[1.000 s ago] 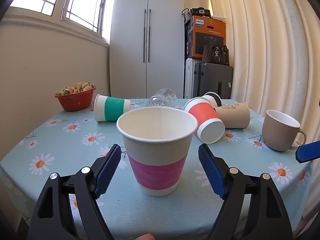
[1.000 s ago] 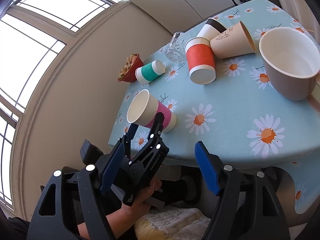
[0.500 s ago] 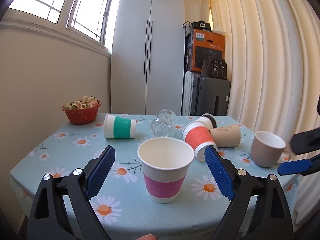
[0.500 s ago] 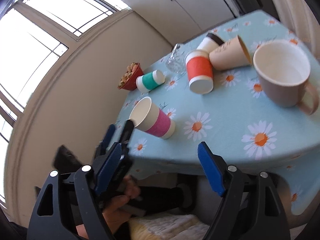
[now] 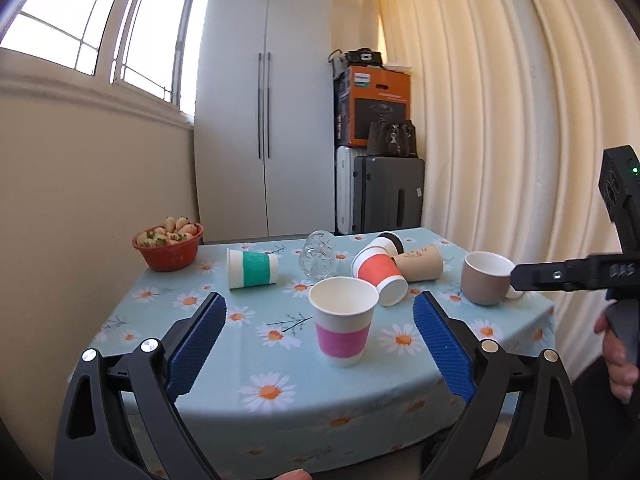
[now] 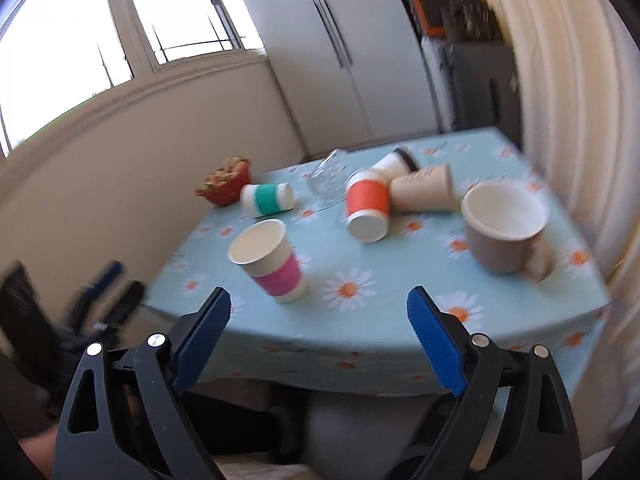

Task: Flip cup upright

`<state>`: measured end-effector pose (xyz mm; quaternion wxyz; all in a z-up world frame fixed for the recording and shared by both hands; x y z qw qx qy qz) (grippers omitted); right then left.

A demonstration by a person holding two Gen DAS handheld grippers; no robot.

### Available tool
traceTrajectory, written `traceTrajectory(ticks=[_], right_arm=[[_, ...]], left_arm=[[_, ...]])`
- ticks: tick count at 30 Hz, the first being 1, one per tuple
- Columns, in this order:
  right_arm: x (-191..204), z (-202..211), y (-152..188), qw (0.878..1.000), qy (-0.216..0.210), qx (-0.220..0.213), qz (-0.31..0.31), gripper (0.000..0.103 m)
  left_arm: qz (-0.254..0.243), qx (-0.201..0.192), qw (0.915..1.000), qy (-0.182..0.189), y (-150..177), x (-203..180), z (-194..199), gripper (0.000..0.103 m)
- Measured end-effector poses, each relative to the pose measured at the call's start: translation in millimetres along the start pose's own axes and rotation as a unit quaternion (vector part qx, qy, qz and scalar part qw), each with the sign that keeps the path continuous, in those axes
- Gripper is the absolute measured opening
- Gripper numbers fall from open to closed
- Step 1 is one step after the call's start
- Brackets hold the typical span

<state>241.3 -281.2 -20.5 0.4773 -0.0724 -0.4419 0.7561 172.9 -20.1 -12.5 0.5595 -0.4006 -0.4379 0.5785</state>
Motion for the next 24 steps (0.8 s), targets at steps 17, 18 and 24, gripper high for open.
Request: traceTrajectory(ticks=[17,18,24], right_arm=[[51.9,59.2,55.8,0.993,0.048,-0.057,0.092,0.089],[52.6,62.5,57.5,0.993,0.048,-0.058,0.091,0.089],[61.9,71.7,64.5,0.989,0.063,-0.068,0.112,0.089]], left_arm=[[0.002,0.042,0.9981,0.046,33.6,6.9,70.6,0.097],[0.004,0.043,0.9980,0.047,35.9,5.7,75.1,0.097],[0.005,0.034,0.9986,0.040,39.7,3.5,94.2,0.097]])
Point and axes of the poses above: each gripper's, at about its wrist camera, not at the fingertips, and z roughly against the way its jaws point, x to its left, y to its underside, the point moved 7 cm from there along -z, roughly the way its jaws point, and after that the axes turned 1 degree about y, right-handed, at the moved point
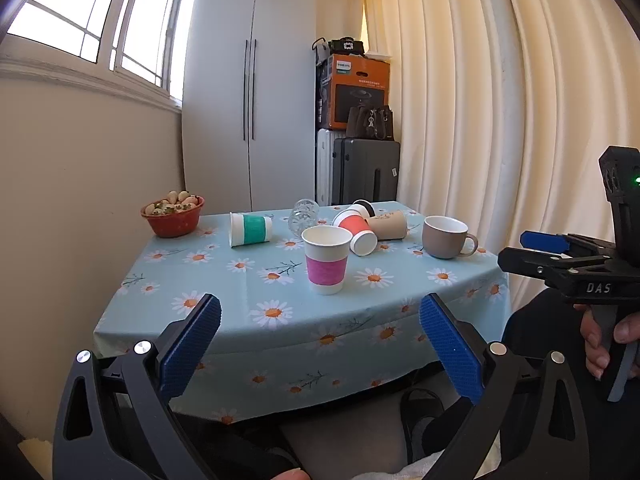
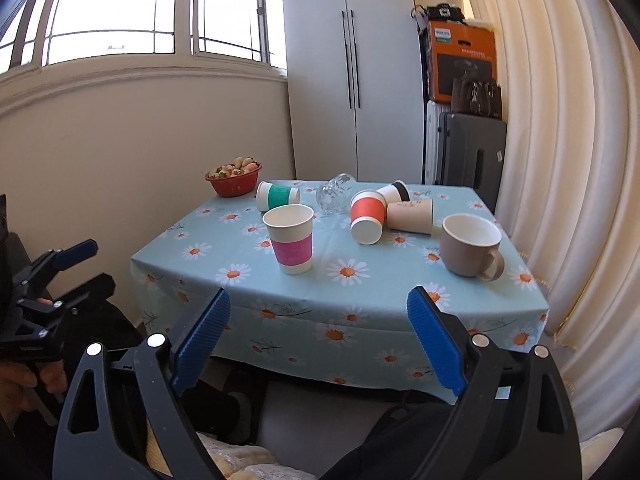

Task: Flip cup upright

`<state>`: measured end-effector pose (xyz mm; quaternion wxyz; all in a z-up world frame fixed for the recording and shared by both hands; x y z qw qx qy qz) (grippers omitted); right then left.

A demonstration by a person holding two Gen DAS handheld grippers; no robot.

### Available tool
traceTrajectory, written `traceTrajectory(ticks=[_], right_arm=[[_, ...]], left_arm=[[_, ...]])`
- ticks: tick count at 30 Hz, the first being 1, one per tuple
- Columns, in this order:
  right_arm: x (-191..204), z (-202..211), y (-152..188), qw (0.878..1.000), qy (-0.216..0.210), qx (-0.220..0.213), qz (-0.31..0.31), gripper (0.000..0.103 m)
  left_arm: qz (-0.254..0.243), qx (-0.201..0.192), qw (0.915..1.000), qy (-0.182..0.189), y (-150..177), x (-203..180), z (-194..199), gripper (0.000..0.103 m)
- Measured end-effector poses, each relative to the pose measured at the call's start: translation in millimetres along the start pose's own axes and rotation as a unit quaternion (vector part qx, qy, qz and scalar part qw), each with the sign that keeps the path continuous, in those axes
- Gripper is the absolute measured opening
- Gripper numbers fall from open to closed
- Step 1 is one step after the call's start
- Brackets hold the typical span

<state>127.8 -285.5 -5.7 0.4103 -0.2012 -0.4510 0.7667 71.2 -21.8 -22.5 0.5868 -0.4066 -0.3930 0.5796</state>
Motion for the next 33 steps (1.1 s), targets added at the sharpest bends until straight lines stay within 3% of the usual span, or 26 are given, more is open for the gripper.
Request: traceTrajectory(ticks=[9,18,33], right_arm=[[10.0,12.3,2.9,0.998,0.042,-0.025,0.035,0.089],[-2.0,9.1,4.9,0.999,0.043,-0.017,0.009,0.089],[-5.9,6.9,7.7,0.999,0.053,-0.009,0.002,0.093]], left_arm=[[0.005,-0.011,0.9998,-0.016,3.2,3.3,8.5,0.097],[-0.008,0.012,0.9996,-0.024,7.7,1.7,-1.1,0.097],[0.022,0.010,0.9995,-0.021,7.7,12.2,-1.2,0.097]])
Point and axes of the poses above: each gripper's, at about its wrist camera, not at the fingertips, and z roughly against the way its jaws point, x to its left, y to its underside, the point moved 7 cm from there along -z, roughly the way its jaws point, and after that the axes turned 1 degree about y, right-handed, at the moved point
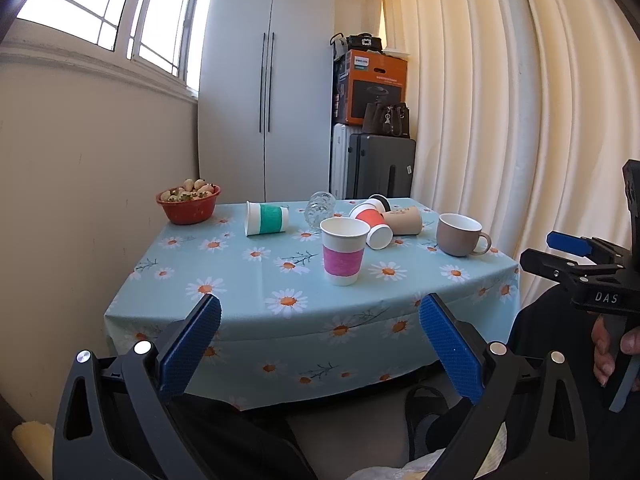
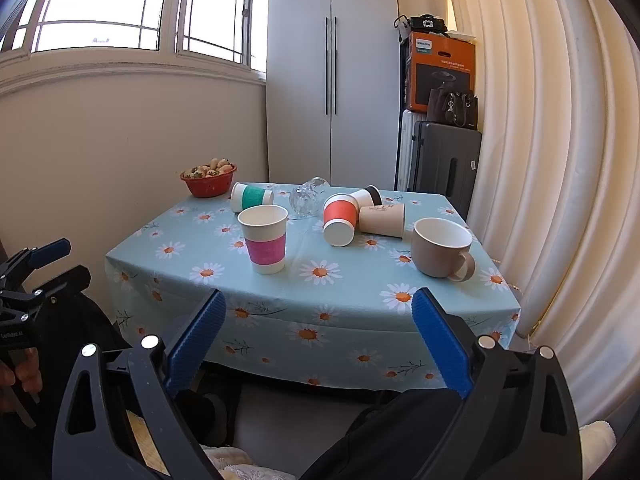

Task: Flip cup upright

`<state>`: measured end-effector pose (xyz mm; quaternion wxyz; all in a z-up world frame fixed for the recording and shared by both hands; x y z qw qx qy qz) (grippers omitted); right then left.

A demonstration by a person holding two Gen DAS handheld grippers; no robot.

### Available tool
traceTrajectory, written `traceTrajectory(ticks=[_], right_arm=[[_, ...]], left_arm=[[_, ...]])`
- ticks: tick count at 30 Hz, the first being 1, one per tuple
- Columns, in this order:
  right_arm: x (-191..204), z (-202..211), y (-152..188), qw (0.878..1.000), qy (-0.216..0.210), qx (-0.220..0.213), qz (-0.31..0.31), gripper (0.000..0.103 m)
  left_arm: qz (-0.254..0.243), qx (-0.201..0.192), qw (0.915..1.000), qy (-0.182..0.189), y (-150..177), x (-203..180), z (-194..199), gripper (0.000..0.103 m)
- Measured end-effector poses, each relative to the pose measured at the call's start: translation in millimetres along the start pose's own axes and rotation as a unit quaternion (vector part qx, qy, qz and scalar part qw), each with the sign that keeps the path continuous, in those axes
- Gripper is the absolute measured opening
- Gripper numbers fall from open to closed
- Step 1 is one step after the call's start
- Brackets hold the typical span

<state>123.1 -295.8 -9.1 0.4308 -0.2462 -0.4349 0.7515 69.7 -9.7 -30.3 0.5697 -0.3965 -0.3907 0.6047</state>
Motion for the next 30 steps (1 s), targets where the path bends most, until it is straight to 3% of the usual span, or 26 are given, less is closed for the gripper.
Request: traceTrajectory(ticks=[30], right_arm=[[-1.6,-10.3,5.3,1.000,0.001,0.009,0.005,0.093]], left_arm=[[-0.002,0.001,1.0000,-0.003,0.1,-2.0,-1.0,0.097]])
Point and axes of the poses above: each gripper's, at about its wrist camera, not at the fingertips, and z roughly against the way its jaws point, x to its left, y to its underside, the point moved 7 cm from there along -z, roughly the way its jaws point, and after that the axes turned 1 degree about y, right-handed, at the moved point
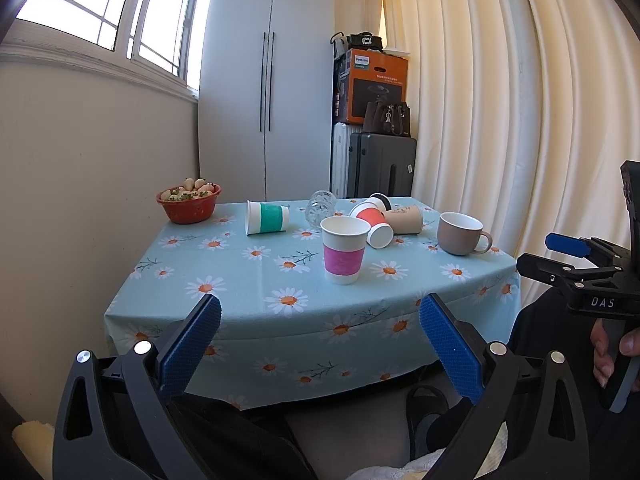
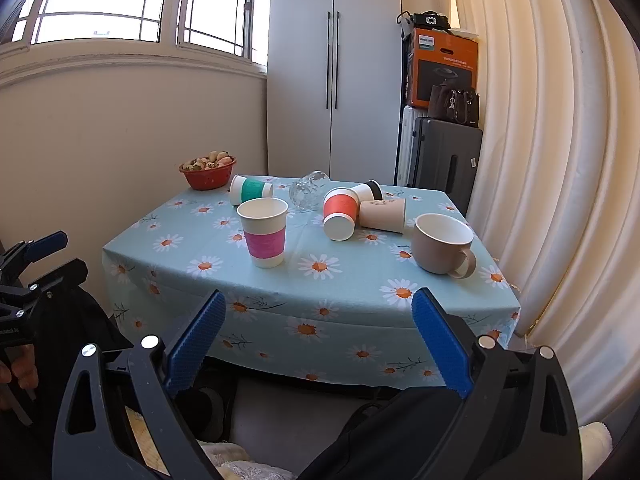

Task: Flip cup upright

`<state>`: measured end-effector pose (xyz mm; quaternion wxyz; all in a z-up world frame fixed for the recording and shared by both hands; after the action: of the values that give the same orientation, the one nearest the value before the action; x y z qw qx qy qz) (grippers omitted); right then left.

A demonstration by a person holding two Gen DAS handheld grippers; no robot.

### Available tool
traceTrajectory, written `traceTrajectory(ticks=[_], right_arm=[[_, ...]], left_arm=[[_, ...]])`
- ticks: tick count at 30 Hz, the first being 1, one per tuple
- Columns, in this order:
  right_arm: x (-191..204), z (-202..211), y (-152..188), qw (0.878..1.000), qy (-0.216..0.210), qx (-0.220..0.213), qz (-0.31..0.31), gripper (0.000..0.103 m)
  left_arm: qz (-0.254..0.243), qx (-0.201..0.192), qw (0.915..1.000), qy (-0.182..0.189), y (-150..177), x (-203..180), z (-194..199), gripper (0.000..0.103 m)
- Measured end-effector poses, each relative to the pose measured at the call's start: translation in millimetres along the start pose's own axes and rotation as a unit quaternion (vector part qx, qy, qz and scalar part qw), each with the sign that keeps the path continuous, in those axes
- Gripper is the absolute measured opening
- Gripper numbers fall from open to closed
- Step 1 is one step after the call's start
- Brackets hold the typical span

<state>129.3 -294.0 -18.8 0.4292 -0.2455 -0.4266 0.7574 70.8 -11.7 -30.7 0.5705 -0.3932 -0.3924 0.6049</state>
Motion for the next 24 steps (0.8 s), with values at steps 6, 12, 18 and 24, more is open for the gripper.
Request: traceTrajectory(ticks=[6,12,18,24], right_arm=[[1.0,0.0,0.7,1.000,-0.001,0.001,0.001,0.093],[1.1,-0.1,0.6,1.000,-0.001,0.002,0.001,0.093],[0.0,-0.9,1.6,1.000,-0.001,0.004,0.001,0.093],[-0.3,-1.1,1.7,1.000,-0.002,0.004,0.001,0.093]], left_arm=[[0.005,0.000,1.0000,0.001,-0.4,1.8,-0.3,0.097],[0.001,0.000,1.0000,0.002,-0.3,0.5,-0.5,0.097],[0.001,0.000,1.0000,0.001,0.1,0.5,-0.3,0.097],[0.002,0.001,1.0000,0.001,0.1,0.9,-0.9,0.097]])
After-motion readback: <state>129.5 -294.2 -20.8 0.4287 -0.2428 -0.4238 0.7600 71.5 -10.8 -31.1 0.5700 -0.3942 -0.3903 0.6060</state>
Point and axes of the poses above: each gripper's, at about its wrist camera, not at the fingertips, and z roughly against the way its jaws point, x to its left, y to its underside, the point moved 7 cm from there along -z, roughly the way its jaws point, and after that the axes turned 1 degree about y, right-handed, at the moved point
